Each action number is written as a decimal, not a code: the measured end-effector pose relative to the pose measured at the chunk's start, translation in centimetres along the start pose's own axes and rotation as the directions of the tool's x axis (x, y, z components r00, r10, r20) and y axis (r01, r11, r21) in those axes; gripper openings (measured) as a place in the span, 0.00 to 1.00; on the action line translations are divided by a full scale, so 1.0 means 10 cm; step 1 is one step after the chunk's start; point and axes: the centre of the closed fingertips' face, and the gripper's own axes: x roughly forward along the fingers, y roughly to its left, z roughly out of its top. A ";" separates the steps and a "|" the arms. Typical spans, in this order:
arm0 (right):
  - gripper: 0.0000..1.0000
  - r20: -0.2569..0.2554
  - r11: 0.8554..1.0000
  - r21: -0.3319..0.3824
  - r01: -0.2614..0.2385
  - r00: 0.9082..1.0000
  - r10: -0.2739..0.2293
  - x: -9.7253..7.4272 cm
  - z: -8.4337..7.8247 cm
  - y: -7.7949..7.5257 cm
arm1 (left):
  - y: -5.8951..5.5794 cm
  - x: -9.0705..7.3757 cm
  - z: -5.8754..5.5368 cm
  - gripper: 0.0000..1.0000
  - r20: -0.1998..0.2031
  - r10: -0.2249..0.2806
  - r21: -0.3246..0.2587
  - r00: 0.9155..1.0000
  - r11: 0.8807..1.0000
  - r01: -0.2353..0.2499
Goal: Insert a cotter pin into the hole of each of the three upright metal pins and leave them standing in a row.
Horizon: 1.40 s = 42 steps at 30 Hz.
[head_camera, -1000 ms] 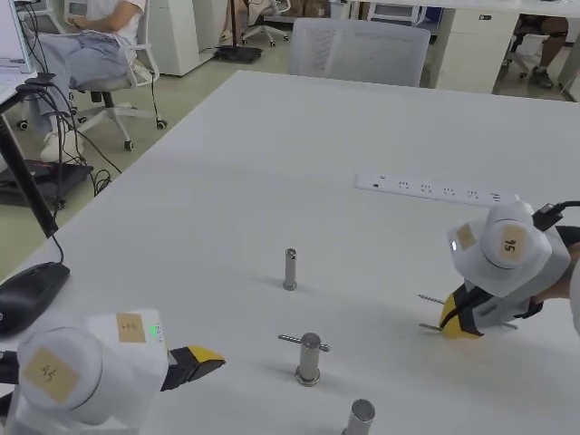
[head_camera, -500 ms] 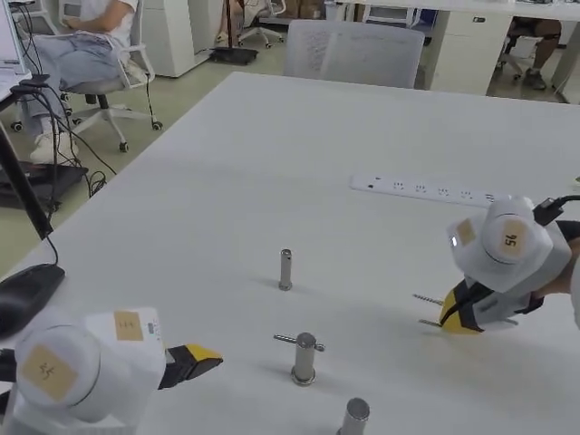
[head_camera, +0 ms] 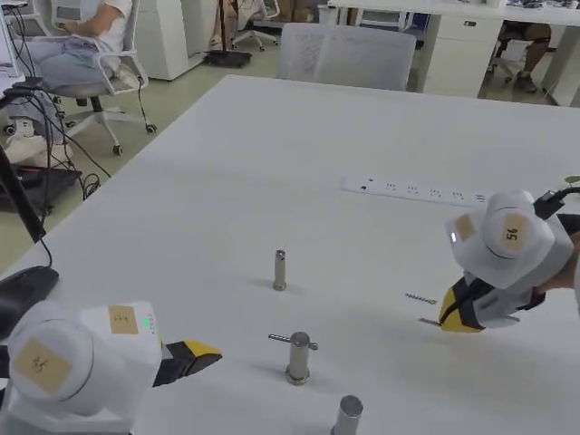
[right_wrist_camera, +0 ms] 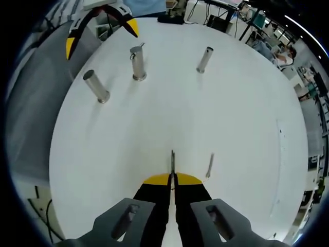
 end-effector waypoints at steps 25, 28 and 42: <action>0.03 0.023 0.999 -0.040 -0.028 0.999 0.029 -0.23 0.16 0.45 | -0.07 0.04 0.06 0.93 0.014 -0.019 0.016 1.000 1.000 0.018; 0.03 0.026 0.999 -0.037 -0.028 0.999 0.029 -0.23 0.17 0.48 | -0.08 0.05 0.10 0.92 0.021 -0.021 0.025 1.000 0.999 0.020; 0.03 0.049 1.000 -0.022 -0.020 0.999 0.021 -0.29 0.20 0.63 | -0.18 0.19 0.41 0.85 0.086 -0.056 0.056 0.995 0.997 0.051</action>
